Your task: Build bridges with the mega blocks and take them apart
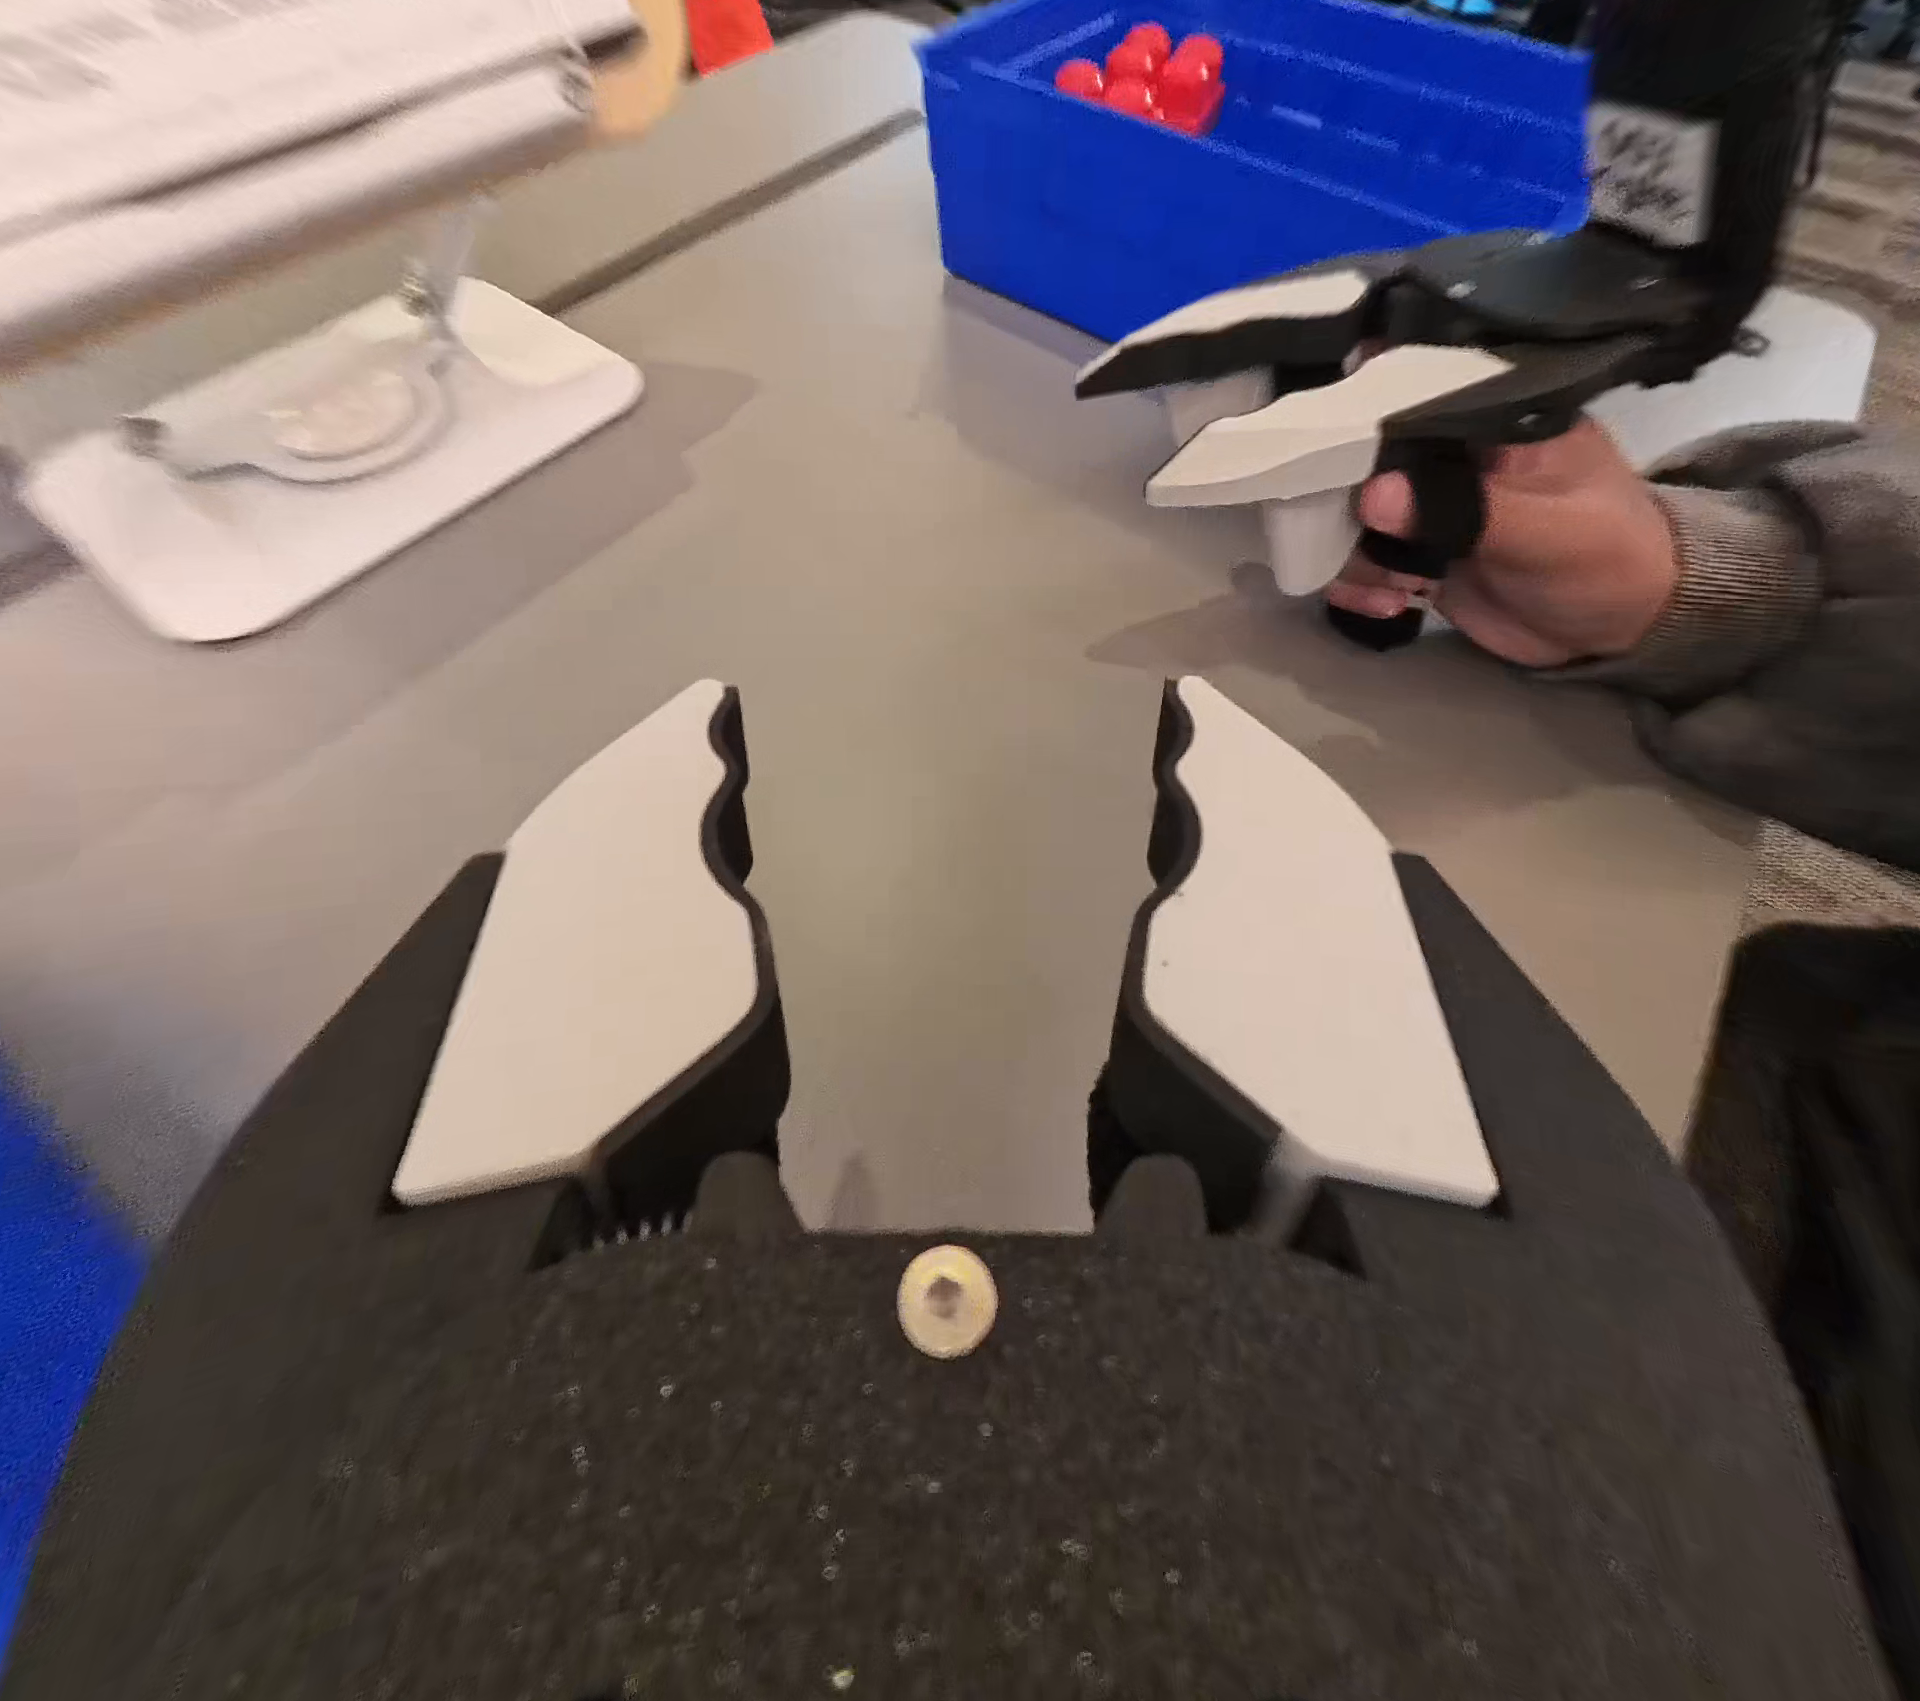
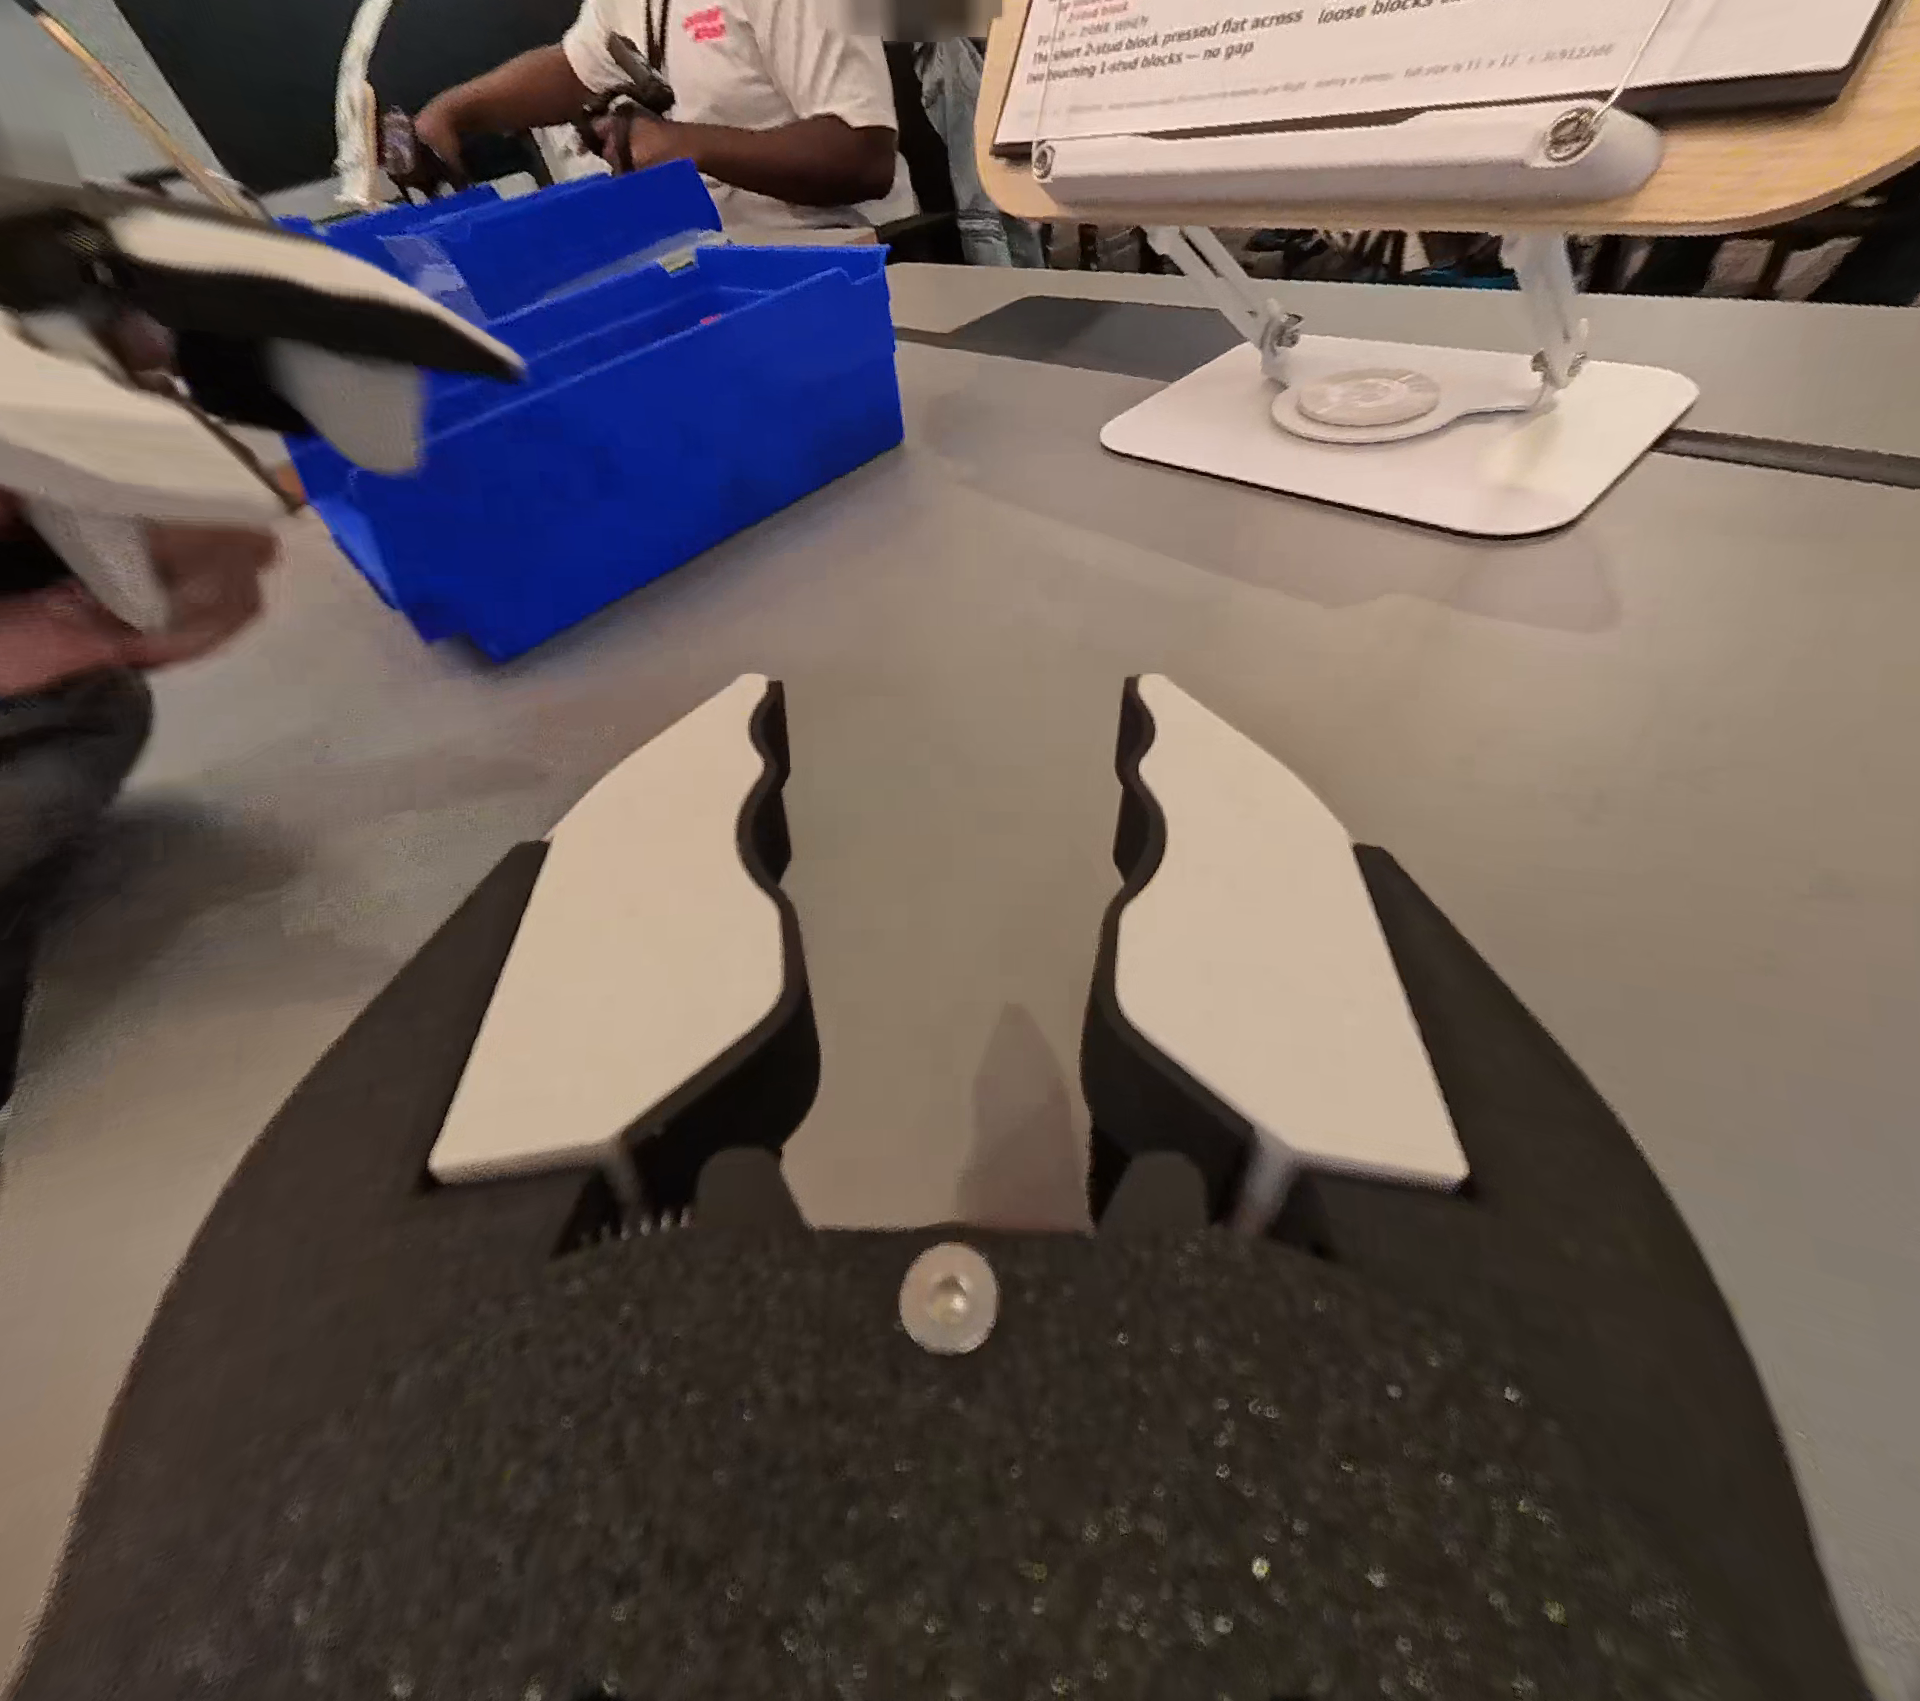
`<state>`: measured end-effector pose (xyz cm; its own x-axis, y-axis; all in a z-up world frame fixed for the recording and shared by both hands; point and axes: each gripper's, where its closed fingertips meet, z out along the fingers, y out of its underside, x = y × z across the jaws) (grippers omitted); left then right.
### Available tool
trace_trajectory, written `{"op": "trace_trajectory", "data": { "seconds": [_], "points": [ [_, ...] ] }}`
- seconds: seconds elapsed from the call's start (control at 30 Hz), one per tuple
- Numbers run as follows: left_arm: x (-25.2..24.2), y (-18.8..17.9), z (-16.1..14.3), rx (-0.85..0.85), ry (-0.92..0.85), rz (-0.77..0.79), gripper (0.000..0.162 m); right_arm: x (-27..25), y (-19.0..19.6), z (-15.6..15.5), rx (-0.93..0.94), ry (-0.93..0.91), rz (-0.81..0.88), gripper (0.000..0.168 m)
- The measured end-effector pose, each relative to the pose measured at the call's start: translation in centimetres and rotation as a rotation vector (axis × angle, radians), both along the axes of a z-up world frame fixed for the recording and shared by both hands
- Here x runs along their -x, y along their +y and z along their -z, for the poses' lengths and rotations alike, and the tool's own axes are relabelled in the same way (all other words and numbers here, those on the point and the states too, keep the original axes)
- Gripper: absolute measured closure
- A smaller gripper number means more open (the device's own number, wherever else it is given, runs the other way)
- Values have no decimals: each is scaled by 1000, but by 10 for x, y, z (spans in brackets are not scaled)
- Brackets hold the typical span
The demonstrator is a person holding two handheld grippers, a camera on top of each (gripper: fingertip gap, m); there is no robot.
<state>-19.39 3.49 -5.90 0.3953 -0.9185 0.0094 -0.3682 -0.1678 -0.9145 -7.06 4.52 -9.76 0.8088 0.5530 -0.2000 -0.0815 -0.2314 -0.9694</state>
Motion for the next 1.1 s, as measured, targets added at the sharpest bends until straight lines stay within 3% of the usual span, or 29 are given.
{"op": "trace_trajectory", "data": {
  "seconds": [0.07,0.17,0.27,0.33,0.43,0.57,0.73,0.83,0.97,1.03,1.1],
  "points": [
    [54,6,-25,-44,73,-62,89,3,0,1,21,31,-26,107],
    [140,52,-28,-78,330,-180,96,7,1,0,39,66,-54,107],
    [199,106,21,-10,674,-179,85,13,0,1,44,51,-79,107],
    [214,129,60,79,823,-109,80,15,0,2,35,21,-82,108],
    [224,157,99,129,928,-40,82,16,1,5,34,-8,-84,109],
    [236,169,127,193,993,-19,90,14,0,7,47,8,-88,109],
    [235,161,115,211,993,51,98,11,-1,8,66,39,-90,110],
    [215,145,70,140,952,126,98,8,-1,5,58,52,-84,110],
    [148,99,1,-79,899,346,98,6,0,4,54,59,-78,111],
    [105,65,-4,-151,891,504,98,5,1,4,53,61,-72,111],
    [69,40,16,-210,946,634,98,2,1,3,50,67,-62,111]
  ]
}}
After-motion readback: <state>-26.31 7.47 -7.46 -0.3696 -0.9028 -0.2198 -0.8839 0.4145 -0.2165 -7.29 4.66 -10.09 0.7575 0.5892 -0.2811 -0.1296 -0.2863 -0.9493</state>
